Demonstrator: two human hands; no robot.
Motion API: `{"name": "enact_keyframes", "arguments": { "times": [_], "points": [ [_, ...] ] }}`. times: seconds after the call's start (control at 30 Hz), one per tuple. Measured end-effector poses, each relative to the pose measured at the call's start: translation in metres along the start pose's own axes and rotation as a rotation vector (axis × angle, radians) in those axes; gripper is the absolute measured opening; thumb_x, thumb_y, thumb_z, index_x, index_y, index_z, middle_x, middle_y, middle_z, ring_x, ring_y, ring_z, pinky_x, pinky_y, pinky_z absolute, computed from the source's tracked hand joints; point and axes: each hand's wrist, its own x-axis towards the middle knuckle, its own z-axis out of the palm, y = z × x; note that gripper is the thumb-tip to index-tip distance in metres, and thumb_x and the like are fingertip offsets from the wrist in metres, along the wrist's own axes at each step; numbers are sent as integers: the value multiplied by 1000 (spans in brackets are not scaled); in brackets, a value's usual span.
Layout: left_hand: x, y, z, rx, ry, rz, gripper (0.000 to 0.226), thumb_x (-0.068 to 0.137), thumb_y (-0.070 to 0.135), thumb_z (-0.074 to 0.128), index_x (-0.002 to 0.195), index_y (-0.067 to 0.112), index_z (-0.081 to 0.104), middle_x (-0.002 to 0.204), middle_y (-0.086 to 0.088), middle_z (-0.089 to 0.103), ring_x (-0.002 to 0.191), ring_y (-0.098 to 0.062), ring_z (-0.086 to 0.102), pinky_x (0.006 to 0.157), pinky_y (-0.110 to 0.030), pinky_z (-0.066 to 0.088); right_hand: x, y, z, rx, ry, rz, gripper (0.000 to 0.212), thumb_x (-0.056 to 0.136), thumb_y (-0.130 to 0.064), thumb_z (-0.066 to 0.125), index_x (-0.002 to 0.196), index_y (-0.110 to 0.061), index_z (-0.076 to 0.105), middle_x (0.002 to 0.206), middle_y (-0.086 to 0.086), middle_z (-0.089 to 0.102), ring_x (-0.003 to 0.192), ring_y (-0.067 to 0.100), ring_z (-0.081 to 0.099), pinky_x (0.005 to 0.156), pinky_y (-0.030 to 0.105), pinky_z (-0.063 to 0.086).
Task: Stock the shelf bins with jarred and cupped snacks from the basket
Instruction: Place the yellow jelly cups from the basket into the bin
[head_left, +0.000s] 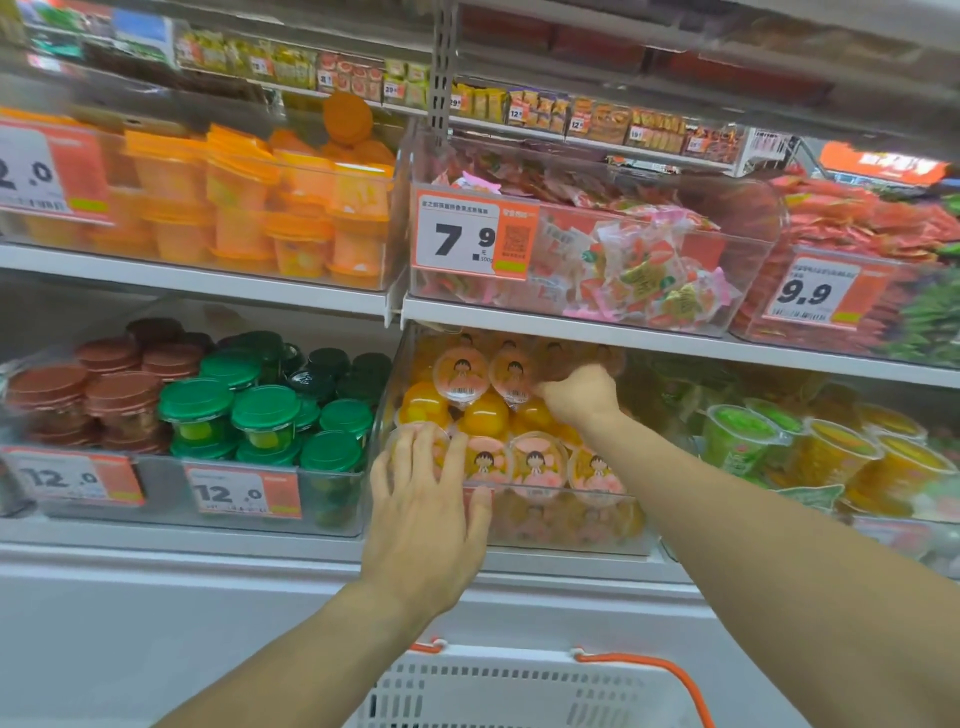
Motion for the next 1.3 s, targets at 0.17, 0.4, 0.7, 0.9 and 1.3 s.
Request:
{"name": "enact_keyframes", "arguments": {
  "times": [0.17,0.4,0.7,0.9,1.3],
  "points": [
    [-1,5,-4,-28,1,-11,75,90,62,-2,154,30,22,161,-3,22,150,-24,12,122,-50,14,1,-2,4,-70,10,-7,32,87,-17,66,61,-8,52,63,4,53,64,22,56,55,27,42],
    [-6,15,-10,-224,345,174,32,95,39,42,119,21,54,123,0,51,116,-21,44,99,-41,40,-31,14,-12,66,131,-230,14,90,-27,68,85,-14,68,73,-6,64,71,11,60,67,25,44],
    [-62,54,49,-20,-727,331,19,99,27,43,98,13,57,100,-9,65,93,-31,61,73,-35,45,-144,161,1,21,125,-771,7,85,-13,63,78,-10,64,63,-3,53,59,6,39,57,15,34],
    [-127,31,164,74,-1125,19,40,101,32,46,129,4,52,137,-16,53,116,-30,55,93,-38,45,-206,315,29,-233,-335,-442,11,85,-28,55,78,-21,60,62,-12,48,57,12,52,56,33,50],
    [-225,26,319,-406,-699,-705,91,84,37,76,154,15,22,156,-10,25,136,-34,40,105,-48,44,-234,398,56,-1104,-1133,-207,83,78,-34,70,148,-19,30,145,14,36,132,34,40,105,43,39]
  ]
}}
